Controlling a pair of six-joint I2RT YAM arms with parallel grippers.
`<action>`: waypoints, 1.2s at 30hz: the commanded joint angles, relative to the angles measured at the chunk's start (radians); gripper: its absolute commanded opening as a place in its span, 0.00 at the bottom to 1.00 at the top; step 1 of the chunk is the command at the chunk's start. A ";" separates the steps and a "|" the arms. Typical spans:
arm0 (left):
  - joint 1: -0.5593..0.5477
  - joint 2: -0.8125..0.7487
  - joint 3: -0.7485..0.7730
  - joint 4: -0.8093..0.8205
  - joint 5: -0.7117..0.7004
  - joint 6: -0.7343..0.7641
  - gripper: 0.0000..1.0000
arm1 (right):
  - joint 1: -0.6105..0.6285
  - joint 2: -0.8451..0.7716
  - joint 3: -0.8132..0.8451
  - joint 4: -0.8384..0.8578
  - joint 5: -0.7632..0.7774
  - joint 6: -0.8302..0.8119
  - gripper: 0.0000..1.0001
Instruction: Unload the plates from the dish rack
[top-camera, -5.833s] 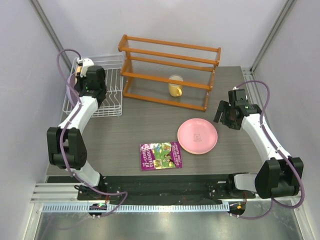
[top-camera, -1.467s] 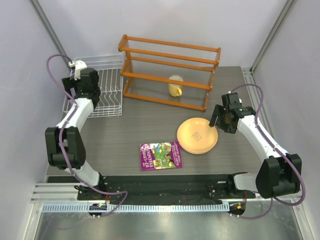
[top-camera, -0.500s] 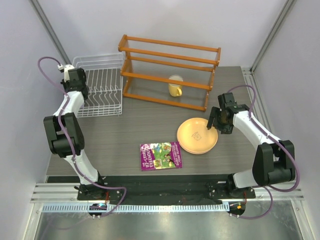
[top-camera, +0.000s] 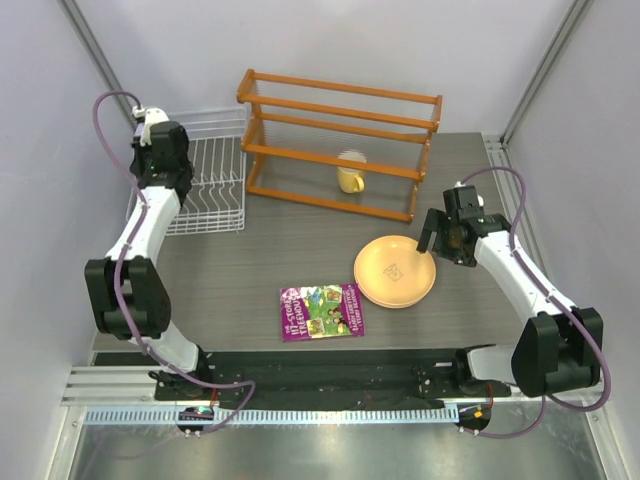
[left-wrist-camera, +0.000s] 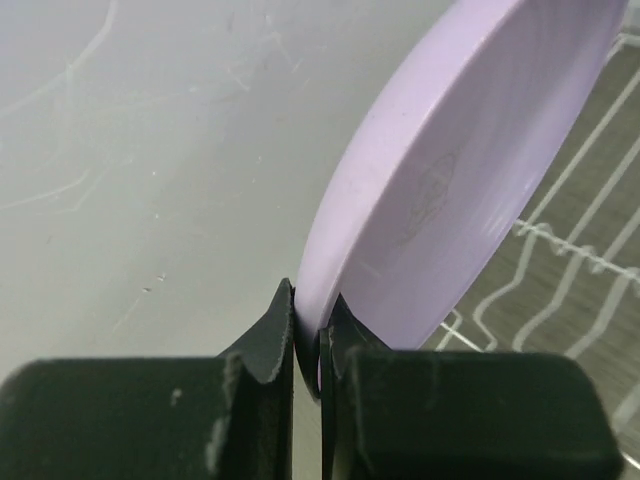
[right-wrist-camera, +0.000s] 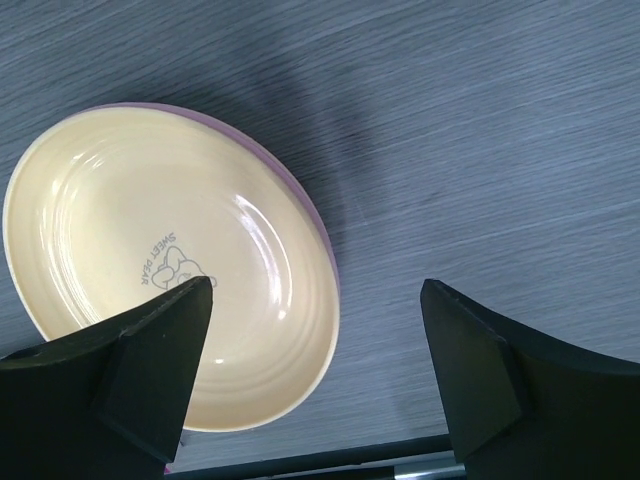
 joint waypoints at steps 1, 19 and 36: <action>-0.093 -0.154 -0.033 0.086 0.000 0.001 0.00 | -0.004 -0.073 0.034 -0.037 0.093 -0.019 0.93; -0.209 -0.411 -0.194 -0.163 0.969 -0.660 0.00 | -0.001 -0.225 0.092 0.147 -0.247 0.028 0.95; -0.550 -0.328 -0.280 -0.050 1.040 -0.795 0.00 | 0.122 -0.223 0.024 0.382 -0.324 0.134 0.93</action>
